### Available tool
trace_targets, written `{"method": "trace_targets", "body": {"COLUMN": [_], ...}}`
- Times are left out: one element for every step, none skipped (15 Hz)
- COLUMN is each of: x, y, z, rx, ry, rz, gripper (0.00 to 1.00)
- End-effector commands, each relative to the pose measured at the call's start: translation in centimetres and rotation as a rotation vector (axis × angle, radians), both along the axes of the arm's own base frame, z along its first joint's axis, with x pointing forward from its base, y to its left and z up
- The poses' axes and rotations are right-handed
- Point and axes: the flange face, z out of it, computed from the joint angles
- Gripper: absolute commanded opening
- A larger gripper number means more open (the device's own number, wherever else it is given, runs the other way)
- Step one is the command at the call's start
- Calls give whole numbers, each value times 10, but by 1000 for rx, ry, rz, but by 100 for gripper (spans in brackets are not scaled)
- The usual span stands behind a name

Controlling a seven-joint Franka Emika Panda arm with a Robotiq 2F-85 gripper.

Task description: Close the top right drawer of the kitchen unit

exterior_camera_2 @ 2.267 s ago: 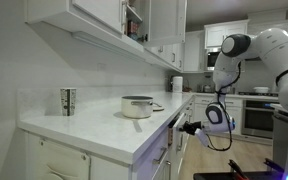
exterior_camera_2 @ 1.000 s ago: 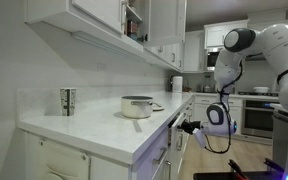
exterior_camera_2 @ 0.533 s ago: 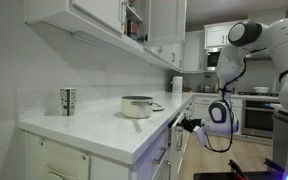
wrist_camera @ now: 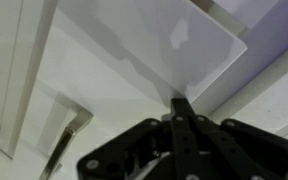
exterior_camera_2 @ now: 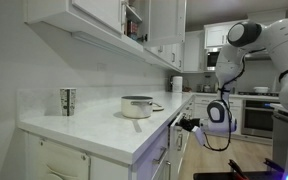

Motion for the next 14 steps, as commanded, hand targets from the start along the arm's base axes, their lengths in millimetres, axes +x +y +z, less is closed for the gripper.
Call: {"method": "trace_targets", "body": {"x": [39, 39, 40, 44, 43, 40, 30, 23, 12, 0, -15, -30, -48, -64], "y": [27, 2, -25, -55, -90, -115, -145, -177, -209, -241, -270, -300, -328, -355], "z": [10, 12, 14, 16, 17, 17, 18, 18, 17, 17, 19, 24, 30, 38], "rx": [-34, -90, -143, -203, -252, -303, -344, -382, -412, -450, -483, -528, -575, -622], "ry": [14, 61, 87, 116, 145, 167, 195, 225, 265, 309, 351, 395, 439, 486], "rz": [8, -11, -40, -80, -117, -151, -195, -243, -293, -337, -378, -414, -449, -484], "gripper": [27, 32, 41, 48, 56, 63, 72, 78, 85, 94, 99, 100, 100, 100]}}
